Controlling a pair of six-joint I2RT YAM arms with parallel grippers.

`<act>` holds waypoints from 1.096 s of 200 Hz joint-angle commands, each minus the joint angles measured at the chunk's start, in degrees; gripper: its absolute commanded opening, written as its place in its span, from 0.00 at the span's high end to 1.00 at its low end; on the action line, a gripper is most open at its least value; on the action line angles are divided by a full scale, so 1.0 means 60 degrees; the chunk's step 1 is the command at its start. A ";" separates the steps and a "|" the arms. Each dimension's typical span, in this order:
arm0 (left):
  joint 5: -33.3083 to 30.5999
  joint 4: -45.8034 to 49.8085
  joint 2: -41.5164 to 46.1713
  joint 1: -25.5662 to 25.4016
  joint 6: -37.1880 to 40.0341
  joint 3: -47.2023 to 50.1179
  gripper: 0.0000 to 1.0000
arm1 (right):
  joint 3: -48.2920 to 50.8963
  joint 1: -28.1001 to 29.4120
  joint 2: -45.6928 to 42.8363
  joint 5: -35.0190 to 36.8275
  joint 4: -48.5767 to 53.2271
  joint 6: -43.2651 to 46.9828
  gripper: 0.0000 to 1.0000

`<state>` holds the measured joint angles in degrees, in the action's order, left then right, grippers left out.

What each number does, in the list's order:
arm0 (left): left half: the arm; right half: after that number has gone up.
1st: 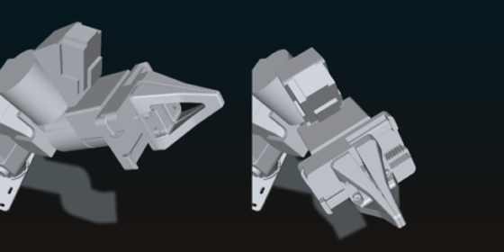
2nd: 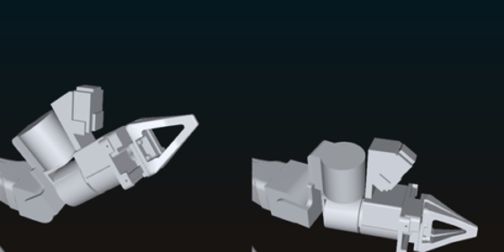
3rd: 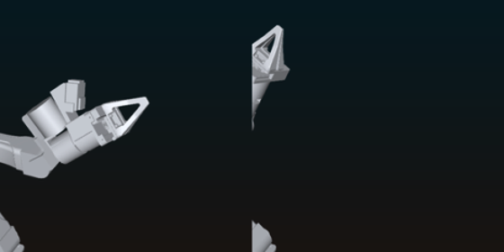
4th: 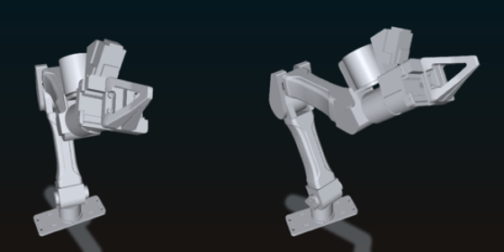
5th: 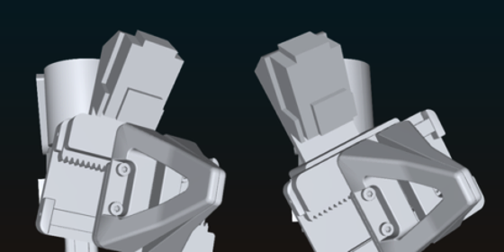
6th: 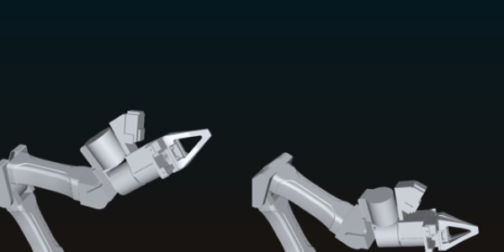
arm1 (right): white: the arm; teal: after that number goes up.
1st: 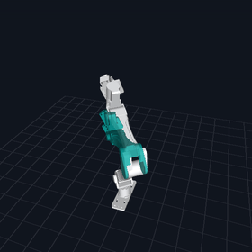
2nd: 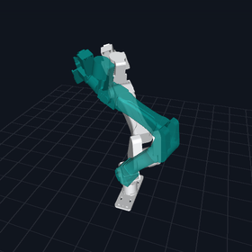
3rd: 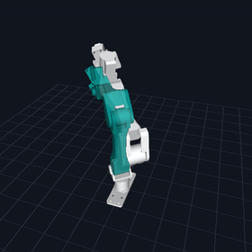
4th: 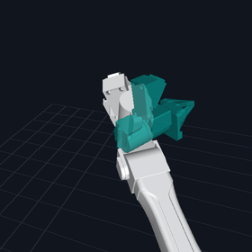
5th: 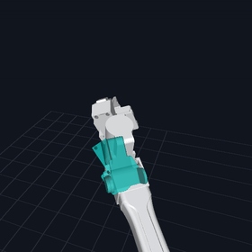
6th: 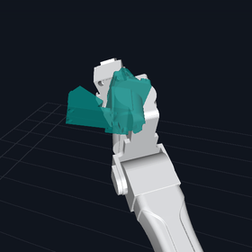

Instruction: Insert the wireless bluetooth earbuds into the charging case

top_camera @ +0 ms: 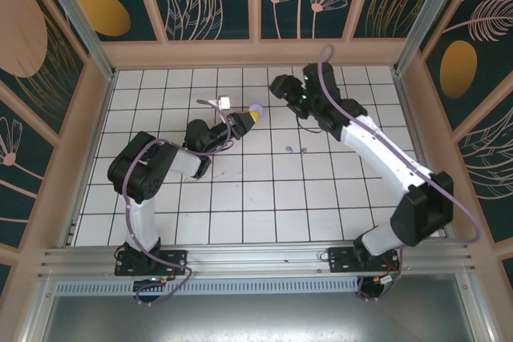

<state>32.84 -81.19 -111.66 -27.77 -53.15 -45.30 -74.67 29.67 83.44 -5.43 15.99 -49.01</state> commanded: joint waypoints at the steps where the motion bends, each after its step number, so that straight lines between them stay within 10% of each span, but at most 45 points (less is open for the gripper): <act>1: 0.1434 0.1241 0.0658 -0.0001 0.0861 -0.0356 1.00 | 0.1356 -0.0352 -0.0767 -0.0612 -0.0952 0.2401 0.29; 95: 0.3757 0.5550 0.1791 -0.0001 0.3123 -0.1516 1.00 | 0.3651 -0.0726 -0.1895 -0.3954 -0.2614 0.6110 0.30; 219: 0.4455 0.6295 0.2184 -0.0001 0.3364 -0.2007 1.00 | 0.3432 -0.0675 -0.0574 -0.3876 -0.3222 0.5902 0.35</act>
<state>56.84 -42.85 -100.97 -27.57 -34.09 -55.57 -53.30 25.61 78.30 -29.04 -0.62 -13.82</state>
